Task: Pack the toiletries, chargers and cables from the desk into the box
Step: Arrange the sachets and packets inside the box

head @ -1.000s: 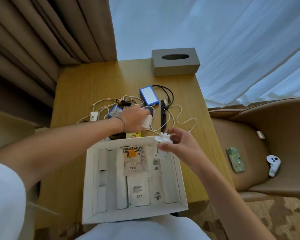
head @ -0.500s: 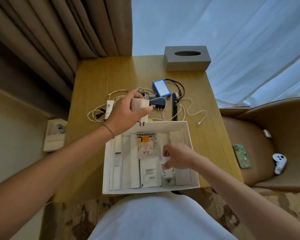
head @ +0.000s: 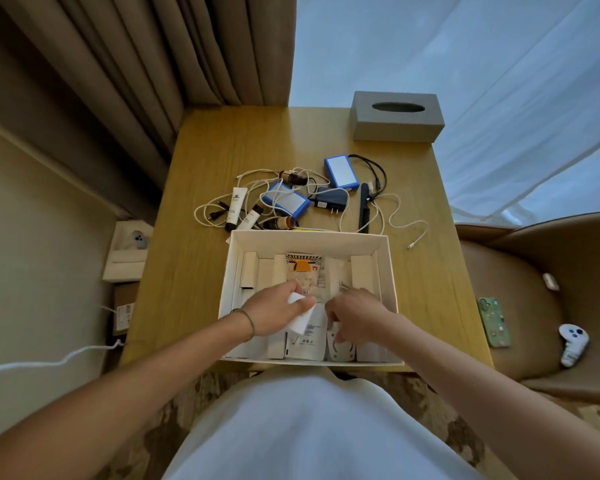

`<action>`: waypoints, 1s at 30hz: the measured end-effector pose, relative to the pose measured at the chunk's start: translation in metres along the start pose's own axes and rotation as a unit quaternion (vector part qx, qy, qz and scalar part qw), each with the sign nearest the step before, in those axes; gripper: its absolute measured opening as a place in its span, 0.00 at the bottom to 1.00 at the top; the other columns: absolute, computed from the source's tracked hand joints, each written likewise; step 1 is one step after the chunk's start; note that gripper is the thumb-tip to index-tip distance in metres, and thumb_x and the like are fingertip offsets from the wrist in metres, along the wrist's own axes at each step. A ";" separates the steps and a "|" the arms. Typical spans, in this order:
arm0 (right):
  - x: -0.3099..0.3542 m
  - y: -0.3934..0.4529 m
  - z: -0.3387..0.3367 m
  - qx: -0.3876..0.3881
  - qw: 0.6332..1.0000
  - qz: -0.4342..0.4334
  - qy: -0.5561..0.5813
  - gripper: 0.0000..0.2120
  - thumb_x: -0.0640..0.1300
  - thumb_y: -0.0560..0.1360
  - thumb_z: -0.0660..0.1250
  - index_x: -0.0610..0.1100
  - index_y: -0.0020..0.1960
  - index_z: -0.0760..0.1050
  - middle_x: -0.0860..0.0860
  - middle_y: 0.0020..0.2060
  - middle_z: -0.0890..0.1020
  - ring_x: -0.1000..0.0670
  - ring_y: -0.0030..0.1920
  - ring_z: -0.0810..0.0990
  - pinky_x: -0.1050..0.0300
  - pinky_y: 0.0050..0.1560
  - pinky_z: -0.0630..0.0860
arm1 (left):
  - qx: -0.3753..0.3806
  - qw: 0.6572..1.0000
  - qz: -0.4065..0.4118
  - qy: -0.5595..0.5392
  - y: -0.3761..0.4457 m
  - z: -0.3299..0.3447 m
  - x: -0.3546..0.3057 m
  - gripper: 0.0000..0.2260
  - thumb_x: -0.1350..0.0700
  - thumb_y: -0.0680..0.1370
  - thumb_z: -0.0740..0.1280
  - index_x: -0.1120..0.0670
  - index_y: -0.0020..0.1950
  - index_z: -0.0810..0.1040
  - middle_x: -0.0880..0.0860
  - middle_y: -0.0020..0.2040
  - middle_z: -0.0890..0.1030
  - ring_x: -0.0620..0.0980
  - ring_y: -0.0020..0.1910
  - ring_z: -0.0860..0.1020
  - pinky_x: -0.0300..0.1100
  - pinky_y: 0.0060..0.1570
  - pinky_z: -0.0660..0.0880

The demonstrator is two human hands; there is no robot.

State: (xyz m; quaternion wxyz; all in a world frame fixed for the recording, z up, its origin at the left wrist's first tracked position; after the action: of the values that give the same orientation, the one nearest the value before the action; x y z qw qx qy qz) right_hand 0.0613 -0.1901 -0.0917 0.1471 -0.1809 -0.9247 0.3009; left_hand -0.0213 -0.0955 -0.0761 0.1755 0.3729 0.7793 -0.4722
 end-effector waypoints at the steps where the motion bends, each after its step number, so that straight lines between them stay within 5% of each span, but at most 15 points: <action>1: 0.001 0.000 0.000 -0.008 1.000 -0.006 -0.012 0.13 0.51 0.70 0.77 0.50 0.53 0.81 0.51 0.49 0.82 0.48 0.50 0.78 0.55 0.47 0.74 | 0.017 1.000 -0.017 0.003 0.001 0.005 0.004 0.15 0.39 0.80 0.61 0.48 0.58 0.73 0.52 0.49 0.81 0.54 0.45 0.82 0.49 0.41 0.81; 6: -0.003 -0.001 -0.006 -0.048 0.999 0.004 -0.005 0.13 0.43 0.73 0.71 0.47 0.57 0.79 0.48 0.51 0.80 0.45 0.53 0.77 0.54 0.49 0.73 | 0.079 0.994 -0.004 0.080 0.005 0.023 -0.001 0.16 0.45 0.80 0.66 0.48 0.64 0.67 0.49 0.41 0.74 0.47 0.36 0.74 0.41 0.32 0.69; 8: -0.009 -0.004 -0.009 -0.059 0.998 0.014 0.007 0.13 0.40 0.73 0.69 0.46 0.57 0.78 0.47 0.50 0.81 0.45 0.51 0.77 0.53 0.49 0.74 | 0.086 0.992 0.013 0.087 0.009 0.030 -0.007 0.19 0.49 0.79 0.69 0.50 0.67 0.67 0.51 0.51 0.79 0.49 0.45 0.77 0.41 0.39 0.71; 11: -0.019 -0.007 -0.015 -0.075 0.996 0.035 0.030 0.10 0.40 0.74 0.69 0.46 0.56 0.79 0.48 0.49 0.82 0.47 0.49 0.78 0.53 0.49 0.79 | 0.083 0.992 0.007 0.096 0.015 0.040 -0.008 0.21 0.53 0.76 0.73 0.49 0.66 0.70 0.53 0.71 0.72 0.52 0.64 0.74 0.46 0.58 0.74; 19: -0.024 -0.010 -0.026 -0.121 0.985 0.039 0.114 0.14 0.40 0.75 0.68 0.48 0.61 0.78 0.49 0.53 0.83 0.46 0.55 0.79 0.55 0.47 0.75 | 0.065 0.987 -0.004 0.147 0.030 0.070 0.001 0.22 0.51 0.72 0.77 0.51 0.62 0.73 0.52 0.61 0.78 0.49 0.53 0.74 0.43 0.53 0.74; 26: -0.024 -0.011 -0.027 -0.146 0.976 0.045 0.154 0.19 0.41 0.76 0.66 0.48 0.67 0.74 0.48 0.57 0.83 0.45 0.58 0.78 0.56 0.47 0.70 | 0.028 0.974 0.009 0.225 0.031 0.077 0.004 0.21 0.50 0.72 0.76 0.49 0.62 0.77 0.55 0.63 0.72 0.56 0.59 0.75 0.48 0.55 0.75; 30: -0.024 -0.009 -0.030 -0.141 0.974 0.046 0.170 0.17 0.41 0.77 0.65 0.49 0.65 0.76 0.49 0.56 0.83 0.47 0.55 0.79 0.55 0.48 0.74 | 0.019 0.957 0.034 0.286 0.029 0.075 -0.003 0.19 0.50 0.73 0.73 0.46 0.63 0.77 0.55 0.61 0.76 0.56 0.59 0.75 0.47 0.52 0.73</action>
State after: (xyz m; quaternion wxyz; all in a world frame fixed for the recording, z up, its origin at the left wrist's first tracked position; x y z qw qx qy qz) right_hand 0.0922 -0.1919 -0.0664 0.2610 -0.2907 -0.9100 0.1390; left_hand -0.0033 -0.1540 -0.1287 -0.0460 0.5216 0.7749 -0.3540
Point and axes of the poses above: each hand's wrist, its own y-axis towards the middle knuckle, its own z-axis out of the palm, x = y × z, the point moved 10 cm from there along y, towards the middle knuckle
